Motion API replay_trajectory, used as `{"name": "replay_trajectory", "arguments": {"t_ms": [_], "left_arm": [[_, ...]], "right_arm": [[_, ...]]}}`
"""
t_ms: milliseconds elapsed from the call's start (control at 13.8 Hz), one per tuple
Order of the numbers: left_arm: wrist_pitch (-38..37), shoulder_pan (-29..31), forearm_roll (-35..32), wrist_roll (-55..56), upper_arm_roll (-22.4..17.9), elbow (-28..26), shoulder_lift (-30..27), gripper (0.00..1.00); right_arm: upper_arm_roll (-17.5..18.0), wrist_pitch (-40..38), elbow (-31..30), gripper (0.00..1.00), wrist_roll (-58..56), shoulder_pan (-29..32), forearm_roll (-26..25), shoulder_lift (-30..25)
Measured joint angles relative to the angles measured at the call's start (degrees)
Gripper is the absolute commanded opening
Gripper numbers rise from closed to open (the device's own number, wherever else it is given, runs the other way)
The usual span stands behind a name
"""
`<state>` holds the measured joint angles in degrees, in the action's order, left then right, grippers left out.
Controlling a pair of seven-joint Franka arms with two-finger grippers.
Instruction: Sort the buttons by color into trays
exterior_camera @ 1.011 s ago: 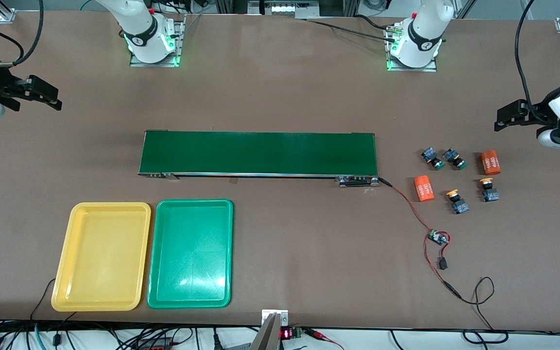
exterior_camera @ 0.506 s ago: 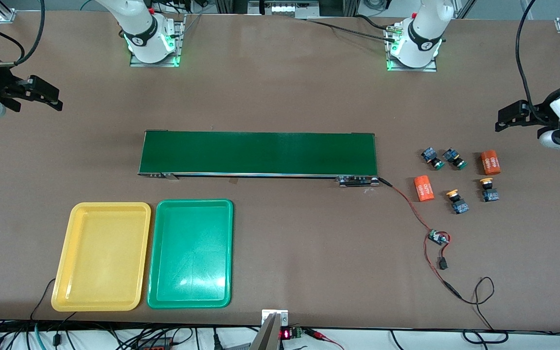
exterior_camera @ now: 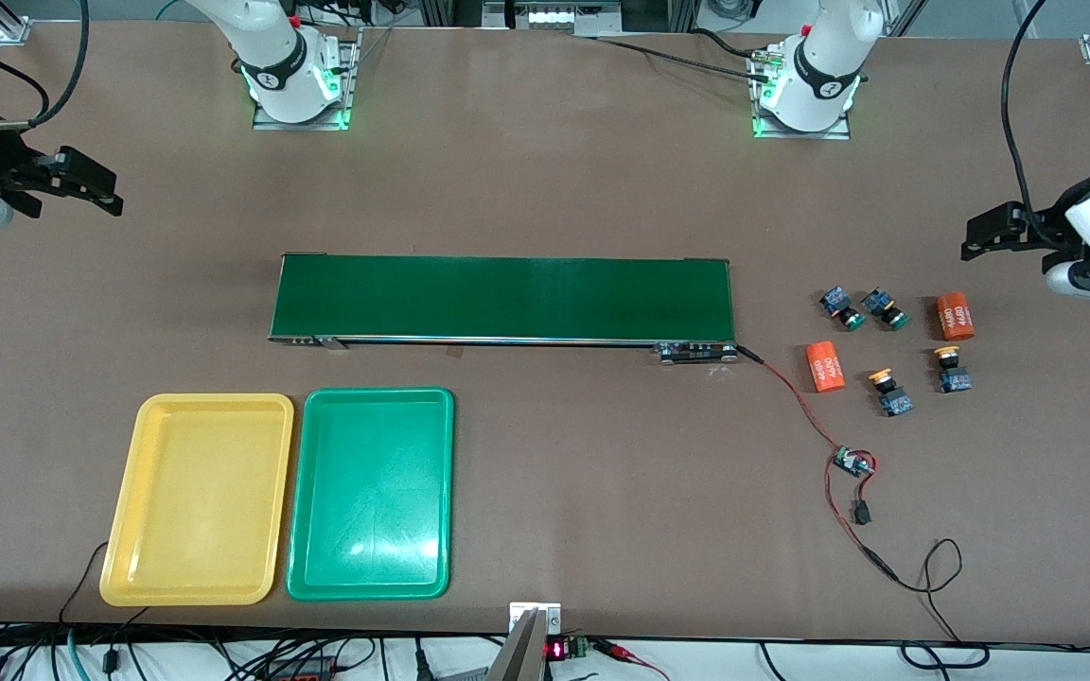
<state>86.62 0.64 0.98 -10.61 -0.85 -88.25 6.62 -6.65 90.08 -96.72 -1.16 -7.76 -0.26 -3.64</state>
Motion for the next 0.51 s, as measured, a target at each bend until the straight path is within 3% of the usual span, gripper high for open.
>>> {"name": "replay_trajectory", "arguments": {"t_ms": [289, 506], "left_arm": [[-2.1, -0.1, 0.0, 1.7, 0.1, -0.4, 3.9, 1.00], [2.5, -1.0, -0.2, 9.0, 0.3, -2.0, 8.8, 1.00]], "right_arm": [[0.2, 0.7, 0.0, 1.00, 0.0, 0.0, 0.0, 0.0], [0.2, 1.0, 0.0, 1.00, 0.0, 0.0, 0.0, 0.0]]}}
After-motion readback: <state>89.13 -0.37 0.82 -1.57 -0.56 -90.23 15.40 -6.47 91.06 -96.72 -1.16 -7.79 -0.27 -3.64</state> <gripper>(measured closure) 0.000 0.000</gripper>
